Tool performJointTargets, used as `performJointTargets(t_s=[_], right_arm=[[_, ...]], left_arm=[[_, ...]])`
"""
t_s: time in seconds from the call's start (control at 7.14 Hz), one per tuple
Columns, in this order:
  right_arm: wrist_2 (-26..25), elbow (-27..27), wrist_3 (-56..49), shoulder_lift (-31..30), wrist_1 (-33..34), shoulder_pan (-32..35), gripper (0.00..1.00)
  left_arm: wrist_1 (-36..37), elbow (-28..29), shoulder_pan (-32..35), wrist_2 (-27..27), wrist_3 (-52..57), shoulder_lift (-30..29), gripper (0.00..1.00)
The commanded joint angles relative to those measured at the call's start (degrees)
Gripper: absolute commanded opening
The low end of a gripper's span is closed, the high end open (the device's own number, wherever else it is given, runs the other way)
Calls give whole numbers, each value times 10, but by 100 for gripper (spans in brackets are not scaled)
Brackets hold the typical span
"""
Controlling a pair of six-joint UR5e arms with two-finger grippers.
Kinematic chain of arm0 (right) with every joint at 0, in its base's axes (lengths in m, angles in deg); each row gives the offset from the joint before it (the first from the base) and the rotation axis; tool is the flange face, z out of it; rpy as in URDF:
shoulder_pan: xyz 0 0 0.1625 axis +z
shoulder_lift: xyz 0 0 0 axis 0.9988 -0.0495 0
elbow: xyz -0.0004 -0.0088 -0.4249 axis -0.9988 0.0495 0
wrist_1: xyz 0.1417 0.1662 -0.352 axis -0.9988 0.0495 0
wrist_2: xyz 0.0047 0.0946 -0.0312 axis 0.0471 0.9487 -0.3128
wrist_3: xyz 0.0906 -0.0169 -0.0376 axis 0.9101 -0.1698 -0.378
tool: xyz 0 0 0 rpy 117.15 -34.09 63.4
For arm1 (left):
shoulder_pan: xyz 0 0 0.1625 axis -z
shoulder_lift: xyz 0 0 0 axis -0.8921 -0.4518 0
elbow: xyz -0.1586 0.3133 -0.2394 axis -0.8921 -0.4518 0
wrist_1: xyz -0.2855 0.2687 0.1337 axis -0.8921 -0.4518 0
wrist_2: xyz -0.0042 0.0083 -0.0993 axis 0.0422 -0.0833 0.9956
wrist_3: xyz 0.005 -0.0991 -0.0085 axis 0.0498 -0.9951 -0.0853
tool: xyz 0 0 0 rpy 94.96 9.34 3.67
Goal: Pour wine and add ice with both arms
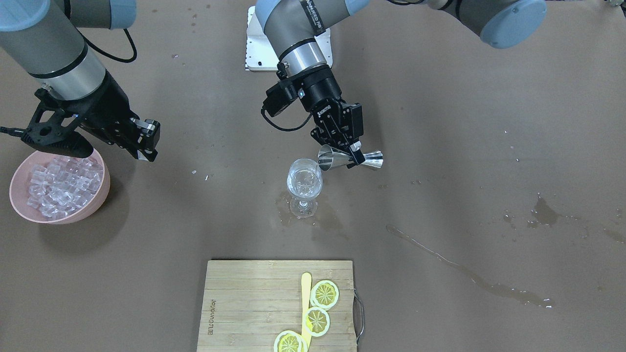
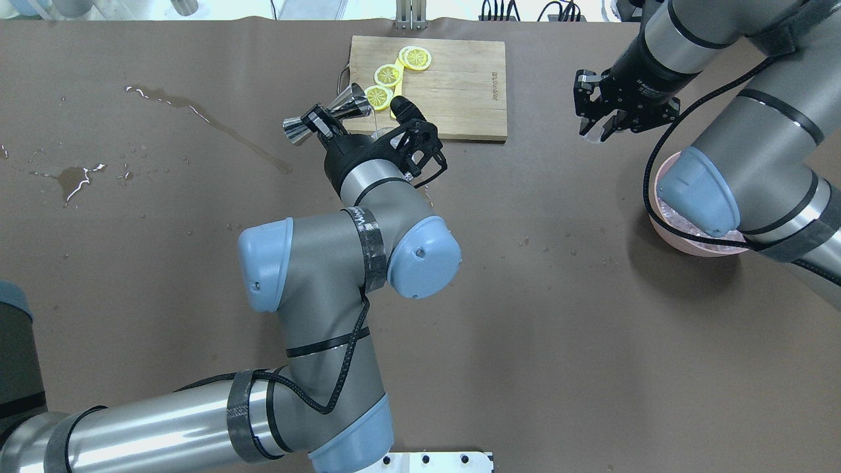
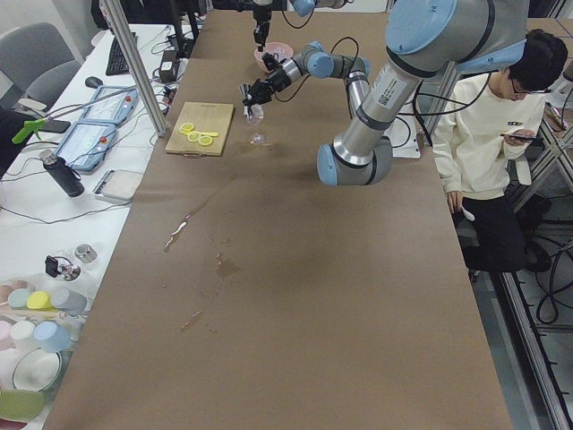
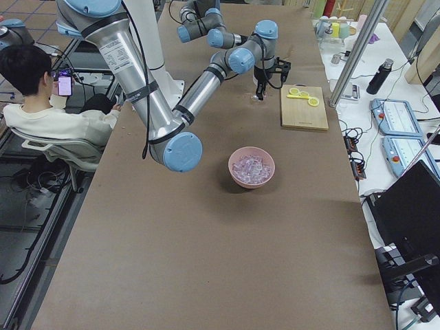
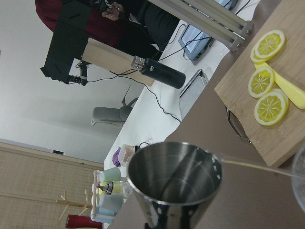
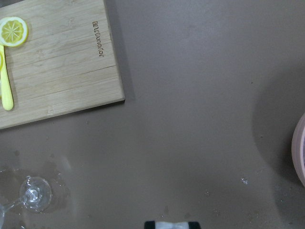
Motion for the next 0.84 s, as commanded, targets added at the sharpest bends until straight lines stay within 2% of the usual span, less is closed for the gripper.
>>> performJointTargets(t_s=[0.0, 0.28, 0.42, 0.7], right_arm=[[0, 0, 0, 1, -2, 0, 0], [0, 0, 0, -1, -3, 1, 0], [-1, 0, 0, -1, -3, 1, 0], [-1, -5, 24, 8, -3, -10, 0]], left_arm=[[-1, 0, 0, 1, -9, -11, 0], [-36, -15, 2, 10, -33, -20, 0], [-64, -42, 8, 43, -30, -11, 0], [-125, -106, 53, 115, -27, 64, 0]])
